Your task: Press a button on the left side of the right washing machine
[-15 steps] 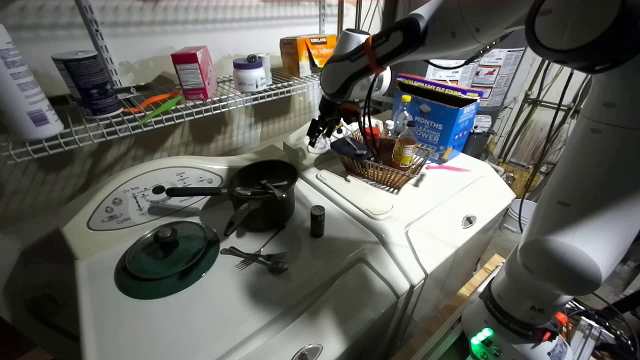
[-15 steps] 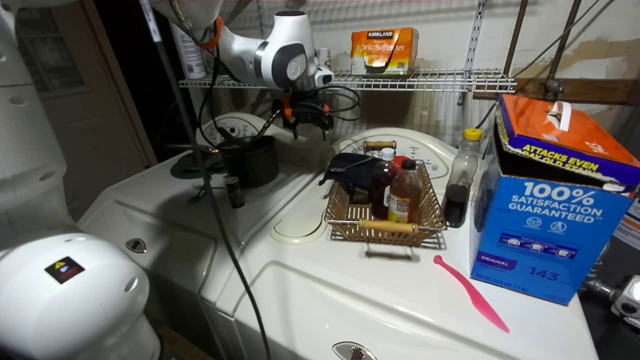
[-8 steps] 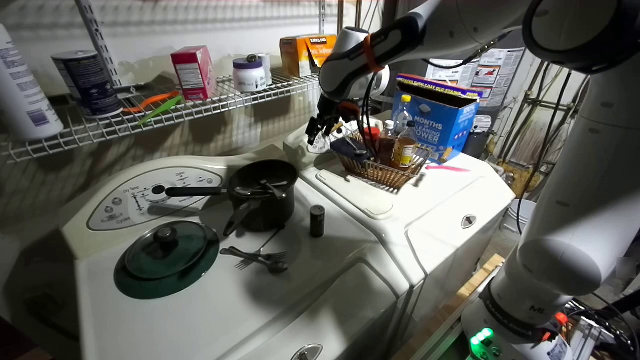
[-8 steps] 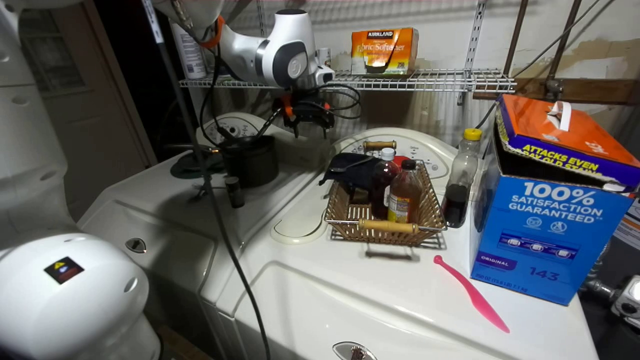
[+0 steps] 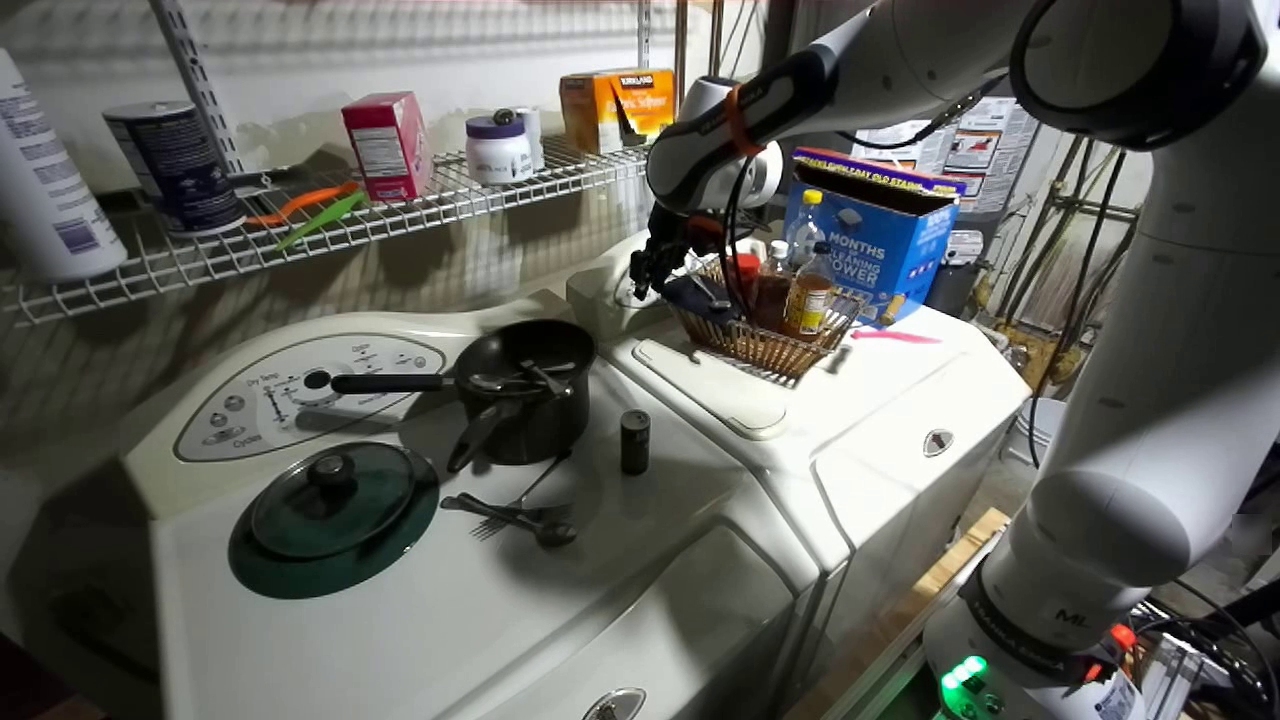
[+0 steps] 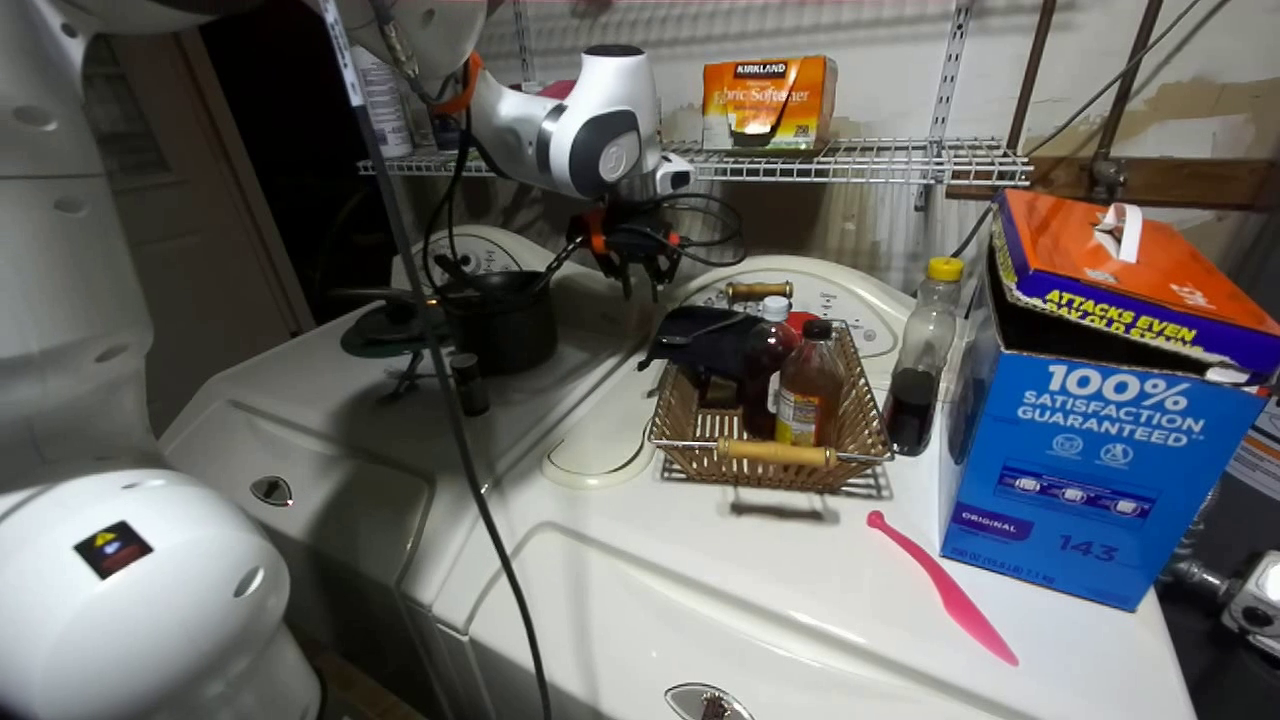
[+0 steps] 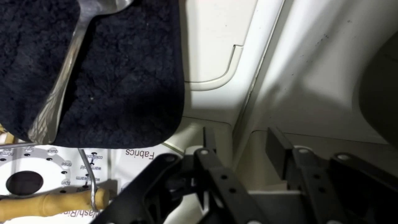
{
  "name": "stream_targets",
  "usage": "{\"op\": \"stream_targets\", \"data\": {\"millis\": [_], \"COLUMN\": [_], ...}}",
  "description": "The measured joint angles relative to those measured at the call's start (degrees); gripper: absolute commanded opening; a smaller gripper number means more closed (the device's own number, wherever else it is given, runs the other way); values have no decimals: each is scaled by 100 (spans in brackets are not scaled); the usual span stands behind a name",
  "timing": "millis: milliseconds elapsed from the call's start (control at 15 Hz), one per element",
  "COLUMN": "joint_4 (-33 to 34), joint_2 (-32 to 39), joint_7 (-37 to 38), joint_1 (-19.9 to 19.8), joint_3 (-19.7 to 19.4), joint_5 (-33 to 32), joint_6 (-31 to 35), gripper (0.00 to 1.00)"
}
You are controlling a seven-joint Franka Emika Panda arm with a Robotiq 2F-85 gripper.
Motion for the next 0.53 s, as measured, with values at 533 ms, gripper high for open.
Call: {"op": "stream_targets", "data": {"millis": [533], "joint_4": [441], "joint_2": [466], "joint_7": [106], "joint_1": [-137], "joint_3": [34], "joint_5": [33], "joint_6": [222], "gripper": [2]}}
